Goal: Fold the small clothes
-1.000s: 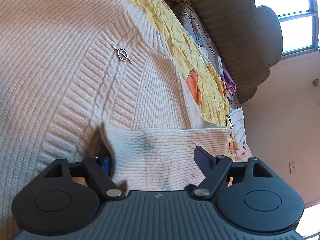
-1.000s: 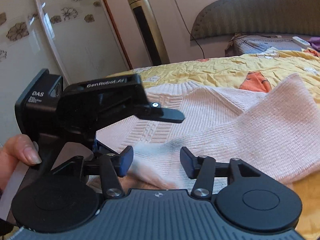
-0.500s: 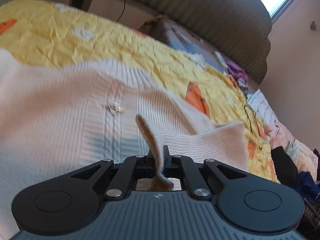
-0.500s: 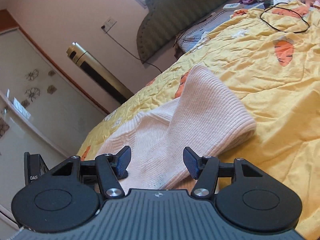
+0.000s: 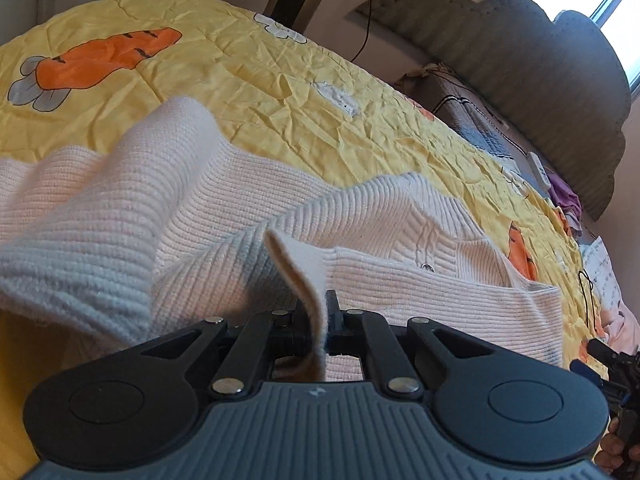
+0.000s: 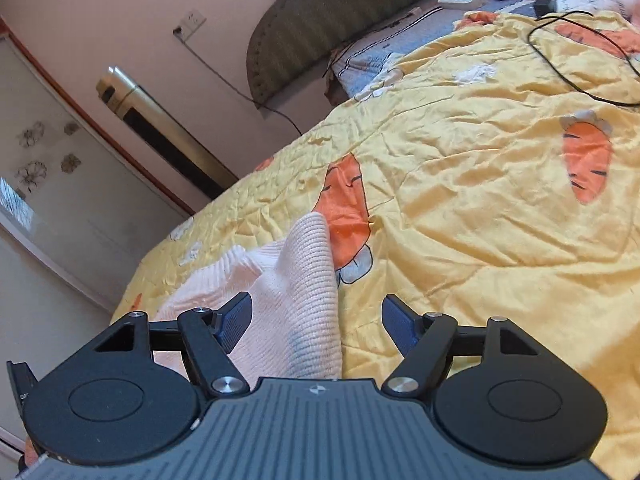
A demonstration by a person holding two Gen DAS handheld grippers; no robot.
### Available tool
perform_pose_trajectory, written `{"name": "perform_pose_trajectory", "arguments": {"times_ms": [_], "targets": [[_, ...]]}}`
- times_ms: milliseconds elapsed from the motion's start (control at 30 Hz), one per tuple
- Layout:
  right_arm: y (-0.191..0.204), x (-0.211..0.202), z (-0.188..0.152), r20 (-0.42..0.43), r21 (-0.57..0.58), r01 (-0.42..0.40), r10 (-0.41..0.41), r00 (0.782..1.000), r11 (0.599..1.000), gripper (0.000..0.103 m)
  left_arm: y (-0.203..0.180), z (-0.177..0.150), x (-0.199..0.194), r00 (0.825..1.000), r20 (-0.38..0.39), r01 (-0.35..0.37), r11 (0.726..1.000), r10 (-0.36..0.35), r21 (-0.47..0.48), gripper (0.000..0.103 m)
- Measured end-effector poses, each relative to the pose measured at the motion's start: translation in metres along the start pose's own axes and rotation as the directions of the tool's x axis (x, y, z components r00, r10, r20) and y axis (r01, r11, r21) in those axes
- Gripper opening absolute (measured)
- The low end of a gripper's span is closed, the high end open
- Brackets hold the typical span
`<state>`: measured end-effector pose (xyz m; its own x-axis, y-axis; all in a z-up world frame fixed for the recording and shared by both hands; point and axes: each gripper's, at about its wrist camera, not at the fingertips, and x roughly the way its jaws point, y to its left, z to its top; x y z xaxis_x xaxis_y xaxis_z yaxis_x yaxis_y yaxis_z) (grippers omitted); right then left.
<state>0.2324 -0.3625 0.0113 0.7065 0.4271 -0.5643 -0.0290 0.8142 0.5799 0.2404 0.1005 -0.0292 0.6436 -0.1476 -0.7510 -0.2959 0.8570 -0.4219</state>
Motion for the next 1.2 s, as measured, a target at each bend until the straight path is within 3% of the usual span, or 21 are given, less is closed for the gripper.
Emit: {"name": "perform_pose_trajectory", "arguments": {"times_ms": [133,200,233,267,333,400,433,500,567,733,767,833,933,967,1000,1067,1133,1200], "targets": [[0.021,0.052,0.009,-0.118,-0.079,0.045,-0.054,0.992,0.996,0.073,-0.001,-0.001,0.0,1.0,-0.006,-0.001,1.0,0.001,0.004,0.005],[0.024,0.072,0.01,-0.149,-0.085,0.072,-0.084,0.985,0.994,0.068,0.0,-0.002,-0.002,1.0,-0.007,0.005,1.0,-0.005,0.003,0.005],[0.023,0.075,0.008,-0.132,-0.069,0.043,-0.052,0.99,0.997,0.035,0.0,-0.002,-0.004,1.0,-0.004,0.012,1.0,-0.012,0.007,0.005],[0.022,0.077,0.009,-0.141,-0.039,0.007,-0.013,0.99,0.999,0.016,0.0,-0.001,-0.006,1.0,-0.001,0.023,1.0,-0.023,0.014,0.005],[0.028,0.065,0.012,-0.103,-0.066,-0.027,0.02,0.995,0.997,0.015,-0.003,-0.004,-0.004,0.999,-0.019,0.047,0.999,-0.046,0.027,0.006],[0.018,0.062,0.017,-0.071,-0.059,0.019,-0.024,0.997,0.998,0.015,-0.006,-0.009,0.004,0.998,-0.042,0.048,0.998,-0.047,0.033,0.006],[0.005,0.062,0.02,-0.069,-0.017,0.049,-0.05,0.996,0.999,0.015,-0.008,-0.013,0.01,0.999,-0.046,0.025,0.999,-0.023,0.044,0.006],[-0.027,0.063,0.02,-0.082,0.131,0.008,0.003,0.997,0.991,0.015,-0.008,-0.017,0.017,1.0,-0.023,0.012,0.999,-0.011,0.046,0.006],[-0.035,0.065,0.011,-0.095,0.169,0.013,0.003,0.995,0.985,0.017,-0.007,-0.016,0.017,1.0,-0.026,0.015,0.999,-0.014,0.037,0.006],[-0.036,0.048,0.003,-0.075,0.208,-0.022,0.039,0.996,0.978,0.043,-0.002,-0.012,0.003,0.996,-0.049,0.075,0.996,-0.073,0.04,0.006],[-0.033,0.043,0.001,-0.078,0.189,-0.037,0.052,0.996,0.981,0.052,0.0,-0.013,0.001,0.995,-0.054,0.081,0.996,-0.079,0.039,0.006],[-0.024,0.037,-0.006,-0.106,0.126,-0.043,0.057,0.993,0.991,0.056,0.004,-0.016,0.004,0.994,-0.077,0.08,0.996,-0.077,0.03,0.009],[-0.014,0.041,-0.018,-0.144,0.036,-0.027,0.032,0.989,0.999,0.051,0.002,-0.021,0.004,0.996,-0.061,0.061,0.998,-0.059,0.029,0.01],[-0.011,0.043,-0.021,-0.133,0.007,-0.016,0.016,0.991,1.0,0.032,0.0,-0.02,0.0,0.998,-0.048,0.046,0.999,-0.045,0.02,0.008],[-0.01,0.044,-0.022,-0.128,-0.003,-0.002,0.002,0.992,1.0,0.025,-0.003,-0.019,-0.008,0.999,-0.026,0.049,0.998,-0.048,0.028,0.006],[-0.006,0.039,-0.019,-0.102,-0.015,0.003,-0.004,0.995,1.0,0.021,-0.01,-0.017,-0.021,0.998,0.012,0.054,0.996,-0.055,0.073,0.006],[-0.008,0.031,-0.013,-0.069,-0.031,0.004,-0.006,0.998,1.0,0.016,-0.009,-0.016,-0.013,1.0,-0.014,0.021,0.996,-0.019,0.09,0.006],[-0.022,0.036,-0.014,-0.097,0.0,0.039,-0.039,0.995,0.999,0.015,0.0,-0.02,0.002,0.999,-0.046,-0.015,0.997,0.019,0.074,0.005]]}}
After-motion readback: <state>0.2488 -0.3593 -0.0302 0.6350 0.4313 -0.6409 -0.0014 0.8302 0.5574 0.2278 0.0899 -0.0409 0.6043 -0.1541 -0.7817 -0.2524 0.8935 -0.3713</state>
